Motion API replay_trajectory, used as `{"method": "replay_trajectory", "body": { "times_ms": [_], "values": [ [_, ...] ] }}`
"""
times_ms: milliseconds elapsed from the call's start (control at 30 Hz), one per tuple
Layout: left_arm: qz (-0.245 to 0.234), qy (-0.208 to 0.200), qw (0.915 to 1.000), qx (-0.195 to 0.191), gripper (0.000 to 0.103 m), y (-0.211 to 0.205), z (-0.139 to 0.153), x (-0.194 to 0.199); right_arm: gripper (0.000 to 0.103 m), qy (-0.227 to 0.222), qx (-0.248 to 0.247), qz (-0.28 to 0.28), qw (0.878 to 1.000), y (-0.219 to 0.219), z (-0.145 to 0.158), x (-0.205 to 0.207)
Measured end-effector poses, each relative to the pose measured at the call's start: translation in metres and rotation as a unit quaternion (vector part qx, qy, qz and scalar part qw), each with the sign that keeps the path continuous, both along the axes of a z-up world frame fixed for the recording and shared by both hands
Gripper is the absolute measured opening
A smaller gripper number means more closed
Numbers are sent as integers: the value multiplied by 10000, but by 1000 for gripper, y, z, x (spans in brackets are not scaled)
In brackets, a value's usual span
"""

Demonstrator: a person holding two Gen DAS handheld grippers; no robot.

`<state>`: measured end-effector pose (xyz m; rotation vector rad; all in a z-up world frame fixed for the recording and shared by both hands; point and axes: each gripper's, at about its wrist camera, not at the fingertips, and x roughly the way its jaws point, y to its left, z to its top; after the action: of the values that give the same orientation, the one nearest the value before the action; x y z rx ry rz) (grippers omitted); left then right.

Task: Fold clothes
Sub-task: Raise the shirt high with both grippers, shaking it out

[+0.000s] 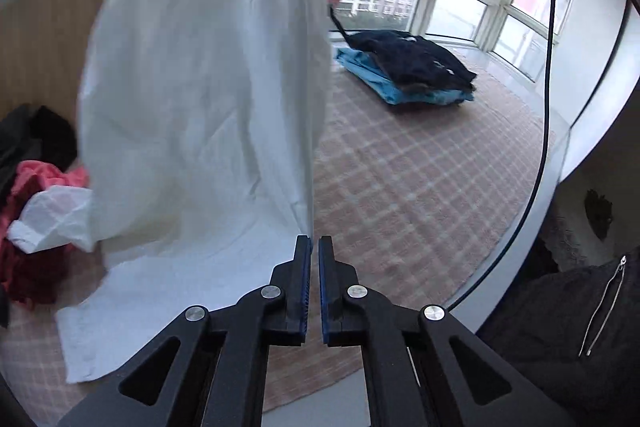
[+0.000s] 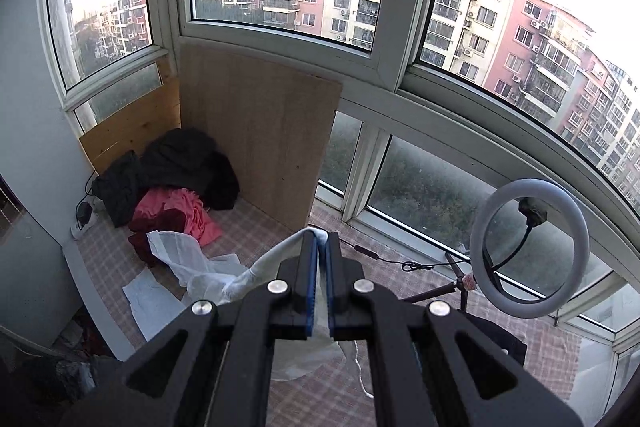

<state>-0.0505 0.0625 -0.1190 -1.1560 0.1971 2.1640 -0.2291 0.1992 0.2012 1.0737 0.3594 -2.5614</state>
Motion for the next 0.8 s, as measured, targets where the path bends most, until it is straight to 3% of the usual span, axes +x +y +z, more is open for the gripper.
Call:
{"method": "replay_trajectory", "body": {
  "times_ms": [100, 167, 233, 300, 367, 433, 533, 700, 800],
  "values": [
    [-5, -74, 10000, -18, 9, 32, -9, -6, 4, -9, 56, 59, 10000, -2, -3, 1],
    [135, 129, 9998, -36, 10, 21, 1, 2, 4, -12, 87, 58, 9999, 0, -3, 2],
    [491, 501, 9975, -96, 18, -4, 17, 9, 4, 7, 70, 53, 10000, 6, -1, 5],
    [932, 904, 9914, -173, 44, -34, 35, 14, 4, 58, 50, 57, 10000, 12, 3, 10],
    [1376, 1083, 9844, -184, 54, -61, 47, 10, 4, 115, 35, 69, 9999, 16, 8, 13],
    [1795, 1085, 9777, -135, 54, -85, 55, 1, 4, 140, -51, 79, 9999, 20, 12, 15],
    [1818, 1007, 9782, 3, 54, -91, 58, -6, 4, 158, -224, 213, 9994, 16, 22, 19],
    [1842, 1613, 9694, -168, 54, -77, 86, -23, 4, 547, -229, 497, 9970, -8, 60, 40],
    [2031, 2198, 9537, -302, 54, -80, 122, -42, 4, 907, -138, 611, 9939, -26, 101, 61]
  ]
}}
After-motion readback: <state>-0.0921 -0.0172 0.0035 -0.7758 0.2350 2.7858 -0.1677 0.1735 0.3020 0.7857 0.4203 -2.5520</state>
